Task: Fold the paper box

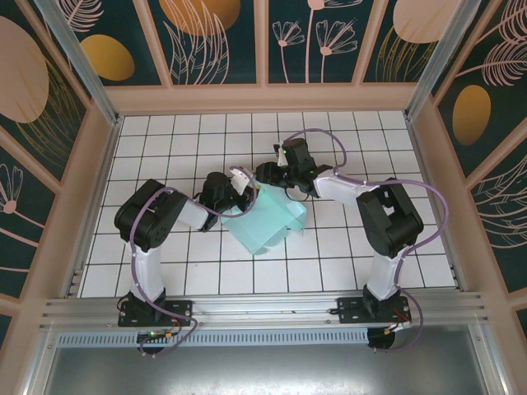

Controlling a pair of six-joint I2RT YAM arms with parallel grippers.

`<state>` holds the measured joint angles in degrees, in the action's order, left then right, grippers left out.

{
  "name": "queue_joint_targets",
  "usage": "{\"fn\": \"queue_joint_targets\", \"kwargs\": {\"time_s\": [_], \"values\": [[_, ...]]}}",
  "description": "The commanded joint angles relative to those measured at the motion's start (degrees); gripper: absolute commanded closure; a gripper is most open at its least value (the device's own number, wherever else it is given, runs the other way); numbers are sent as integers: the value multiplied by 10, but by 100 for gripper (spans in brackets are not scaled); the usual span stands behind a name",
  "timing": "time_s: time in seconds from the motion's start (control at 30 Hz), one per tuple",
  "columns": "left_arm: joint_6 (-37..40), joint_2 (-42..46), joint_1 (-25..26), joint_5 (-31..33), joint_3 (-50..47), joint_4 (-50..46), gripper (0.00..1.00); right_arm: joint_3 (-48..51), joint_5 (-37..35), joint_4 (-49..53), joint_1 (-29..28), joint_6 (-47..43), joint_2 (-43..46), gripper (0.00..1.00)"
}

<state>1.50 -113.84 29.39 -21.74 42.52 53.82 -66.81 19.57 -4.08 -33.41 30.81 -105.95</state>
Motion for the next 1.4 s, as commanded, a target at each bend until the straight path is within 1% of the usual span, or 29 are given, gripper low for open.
{"fn": "queue_joint_targets", "kwargs": {"time_s": [0.0,0.07,0.17,0.23,0.53,0.73,0.83,0.93,1.03,1.1,1.17,1.27,1.37], "values": [[13,-24,7,11,-10,-35,87,12,-13,26,-3,1,-25,53],[12,-26,7,12,-10,-34,83,17,-13,27,-4,3,-26,55],[10,-25,6,16,-9,-33,71,26,-13,27,-3,1,-25,57],[8,-27,6,17,-8,-31,68,33,-15,26,-3,-2,-23,57],[-19,-15,7,16,-12,1,71,61,-14,25,-3,-10,-8,58],[-68,-19,7,2,-10,56,69,74,26,-8,-3,11,-1,58],[-84,-27,7,-9,-4,68,74,78,39,-19,-3,19,2,58],[-94,-30,7,-22,-3,77,85,80,46,-21,1,22,4,58],[-96,-33,7,-37,1,76,100,80,55,-25,2,25,4,57],[-98,-33,6,-40,0,78,100,80,60,-28,2,26,4,58],[-100,-33,7,-47,-11,99,100,76,61,-26,3,26,8,57],[-108,-32,6,-56,-16,110,100,71,50,-17,3,20,33,57],[-128,-32,7,-67,-22,135,100,70,30,-15,9,10,77,52]]}}
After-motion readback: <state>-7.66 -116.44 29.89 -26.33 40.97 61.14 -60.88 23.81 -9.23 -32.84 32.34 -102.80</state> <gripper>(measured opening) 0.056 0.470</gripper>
